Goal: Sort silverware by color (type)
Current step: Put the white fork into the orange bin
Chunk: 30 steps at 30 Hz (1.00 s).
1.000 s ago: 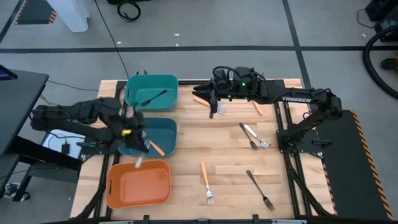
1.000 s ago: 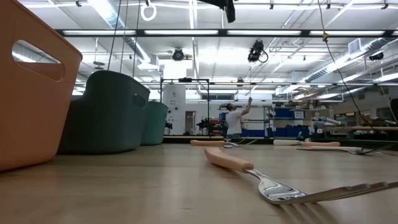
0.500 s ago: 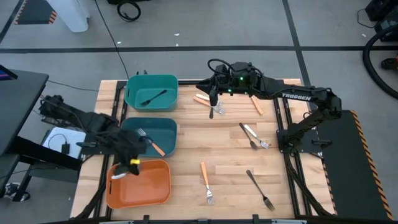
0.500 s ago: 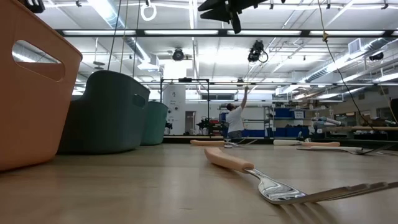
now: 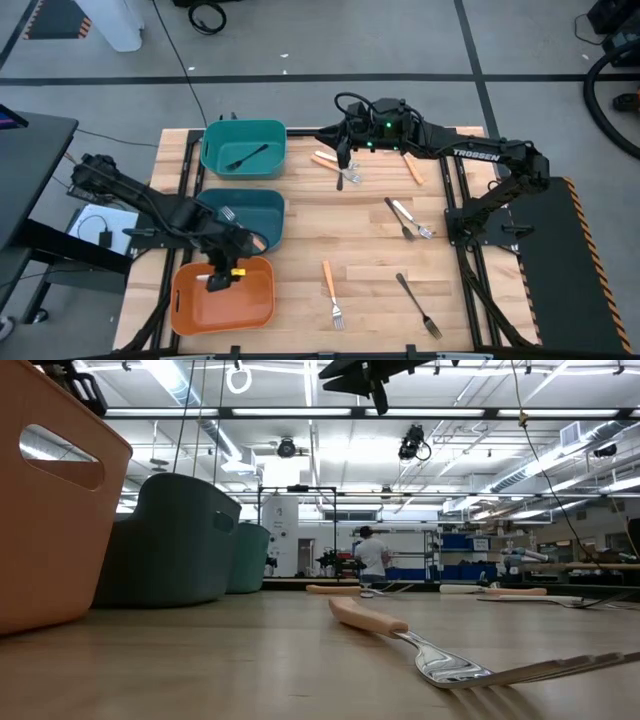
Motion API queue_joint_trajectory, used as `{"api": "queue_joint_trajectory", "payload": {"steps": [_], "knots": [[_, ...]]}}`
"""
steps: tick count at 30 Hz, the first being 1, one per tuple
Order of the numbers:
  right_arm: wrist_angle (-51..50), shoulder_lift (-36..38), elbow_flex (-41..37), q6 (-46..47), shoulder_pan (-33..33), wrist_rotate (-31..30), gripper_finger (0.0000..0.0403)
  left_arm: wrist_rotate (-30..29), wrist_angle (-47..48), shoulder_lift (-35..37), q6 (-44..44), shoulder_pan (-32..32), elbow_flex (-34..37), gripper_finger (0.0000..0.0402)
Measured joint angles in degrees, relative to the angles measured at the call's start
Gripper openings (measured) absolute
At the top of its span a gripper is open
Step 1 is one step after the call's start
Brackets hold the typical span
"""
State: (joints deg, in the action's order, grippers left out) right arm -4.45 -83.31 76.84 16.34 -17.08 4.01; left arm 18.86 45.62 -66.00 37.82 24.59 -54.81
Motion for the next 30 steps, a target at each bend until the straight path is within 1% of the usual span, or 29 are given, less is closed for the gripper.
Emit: {"api": "queue_joint_trajectory", "payload": {"steps": [4, 11, 15, 19, 24, 30], "knots": [[-0.02, 0.0, 0.0, 0.0, 0.0, 0.04, 0.0109, -0.02, -1.14, -0.02, 1.95, -0.75, 0.0, 0.0023], [-0.31, 0.0, 0.0, 0.0, 0.02, 0.13, 0.0109, -0.01, -1.76, -0.02, 5.59, -0.8, 0.0, 0.007], [-0.39, 0.0, 0.0, 0.0, 0.02, 0.18, 0.0109, -0.05, -1.87, -0.02, 6.57, -0.8, 0.0, 0.0087], [-0.44, 0.0, 0.0, 0.0, 0.02, 0.28, 0.0109, -0.05, -2.46, -0.02, 6.83, -0.8, 0.0, 0.009], [-0.46, 0.0, 0.0, -0.27, 0.02, 0.79, 0.0109, -0.05, -4.94, 0.0, 9.52, -0.82, 0.0, 0.0091], [-1.89, 0.74, 0.0, -5.41, -0.69, 0.74, 0.0109, 0.01, -9.77, 2.1, 10.96, -3.7, 0.0, 0.0091]]}}
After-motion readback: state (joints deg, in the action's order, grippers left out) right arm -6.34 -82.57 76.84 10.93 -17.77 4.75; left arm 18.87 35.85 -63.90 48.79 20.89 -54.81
